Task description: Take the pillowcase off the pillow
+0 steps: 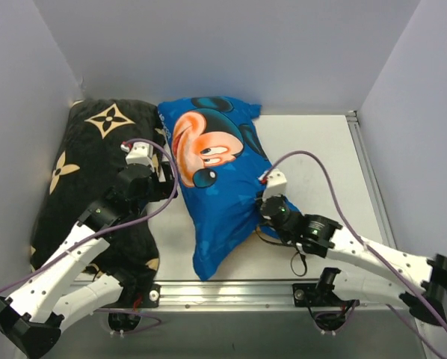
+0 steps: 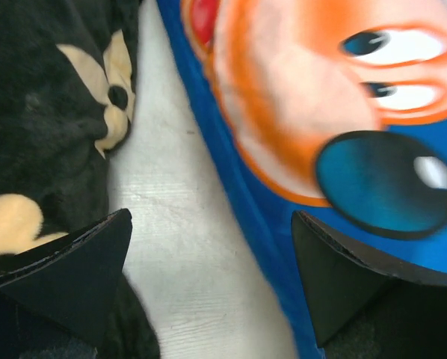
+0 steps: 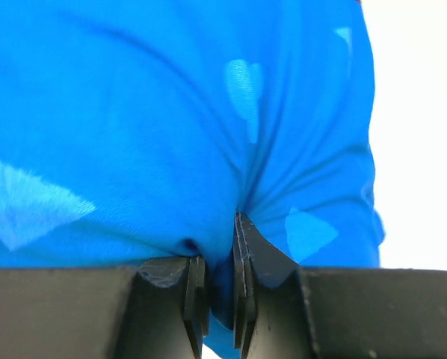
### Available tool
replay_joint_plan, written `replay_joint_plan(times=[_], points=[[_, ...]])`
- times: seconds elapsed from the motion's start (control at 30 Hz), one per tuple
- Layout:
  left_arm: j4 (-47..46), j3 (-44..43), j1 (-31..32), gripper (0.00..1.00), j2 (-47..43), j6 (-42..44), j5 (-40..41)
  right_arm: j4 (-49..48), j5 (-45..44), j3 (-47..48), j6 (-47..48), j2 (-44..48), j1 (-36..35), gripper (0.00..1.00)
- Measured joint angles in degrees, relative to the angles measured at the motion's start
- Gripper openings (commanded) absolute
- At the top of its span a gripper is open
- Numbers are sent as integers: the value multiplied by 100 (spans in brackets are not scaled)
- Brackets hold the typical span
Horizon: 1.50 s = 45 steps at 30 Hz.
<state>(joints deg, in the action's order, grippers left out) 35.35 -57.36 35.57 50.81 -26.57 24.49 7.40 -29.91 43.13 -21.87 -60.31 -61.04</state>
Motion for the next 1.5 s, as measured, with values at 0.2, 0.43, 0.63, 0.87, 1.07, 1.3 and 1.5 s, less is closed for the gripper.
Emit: replay_joint_plan(times=[0.2,0.43,0.63,0.87,1.07,1.3,1.5], points=[[-1185,1128,-518,98,326,-501,-796,782,319,-59,-387,1178,553,0],[-3353,2061,-723,97,774,-1233,-1467,1554,737,234,-520,1655,918,0],[-4870,2199,-776,98,1497,-1729,-1801,1860,990,369,-566,1834,1036,0],[-6308,2186,-839,97,2428,-2159,-2140,2133,1119,507,-584,1963,1099,0],[-7007,1996,-857,90,3314,-2404,-2568,2332,1137,660,-581,2013,1139,0],[-7274,1320,-855,0,3720,-2347,-2933,2385,1132,715,-601,2017,1158,0],[-6931,1047,-800,0,3550,-1912,-2920,2461,1106,935,-597,2020,1189,0]])
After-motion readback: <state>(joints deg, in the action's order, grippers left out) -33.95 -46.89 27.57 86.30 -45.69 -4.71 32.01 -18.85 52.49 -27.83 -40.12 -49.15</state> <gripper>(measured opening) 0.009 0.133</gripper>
